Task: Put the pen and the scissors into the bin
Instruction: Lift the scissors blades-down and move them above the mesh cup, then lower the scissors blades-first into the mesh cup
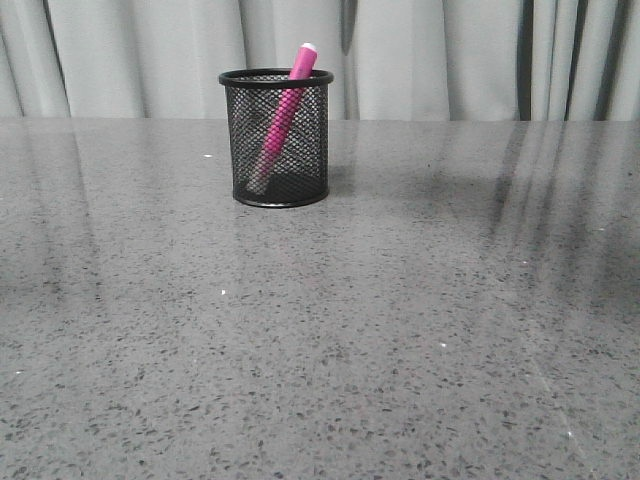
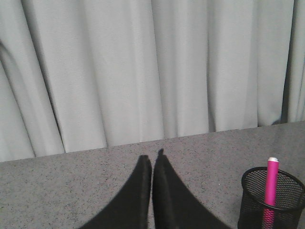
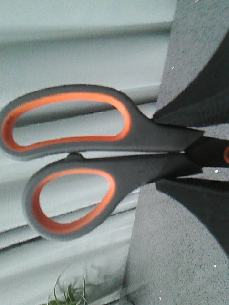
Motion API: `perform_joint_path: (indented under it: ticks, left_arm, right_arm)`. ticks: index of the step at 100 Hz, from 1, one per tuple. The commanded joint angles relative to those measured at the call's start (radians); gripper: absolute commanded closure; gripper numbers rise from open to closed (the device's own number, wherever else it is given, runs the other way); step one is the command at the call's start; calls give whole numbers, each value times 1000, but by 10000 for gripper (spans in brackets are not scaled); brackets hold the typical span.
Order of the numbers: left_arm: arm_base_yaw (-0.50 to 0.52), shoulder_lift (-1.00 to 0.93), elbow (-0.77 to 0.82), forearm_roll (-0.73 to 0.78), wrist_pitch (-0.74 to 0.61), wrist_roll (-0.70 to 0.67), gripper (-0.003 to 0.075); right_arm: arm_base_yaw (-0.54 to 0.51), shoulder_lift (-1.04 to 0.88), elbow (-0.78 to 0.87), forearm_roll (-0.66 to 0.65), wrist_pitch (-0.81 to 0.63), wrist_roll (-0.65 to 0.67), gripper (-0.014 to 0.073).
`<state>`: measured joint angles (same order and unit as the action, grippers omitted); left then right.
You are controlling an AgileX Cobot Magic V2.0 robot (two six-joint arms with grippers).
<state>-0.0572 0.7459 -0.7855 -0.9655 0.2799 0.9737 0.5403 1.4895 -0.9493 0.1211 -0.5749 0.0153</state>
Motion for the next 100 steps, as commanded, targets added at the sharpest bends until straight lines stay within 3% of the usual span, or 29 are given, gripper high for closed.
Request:
perform_joint_path:
  ticks: [1, 20, 100]
  left_arm:
    - [-1, -6, -25, -30, -45, -8, 742]
    - [-1, -6, -25, -31, -45, -8, 742]
    - [-1, -6, -25, -31, -45, -8, 742]
  right_arm:
    - [7, -5, -27, -44, -172, 0, 664]
    - [9, 40, -29, -49, -281, 0, 664]
    - [9, 212, -134, -89, -249, 0, 664]
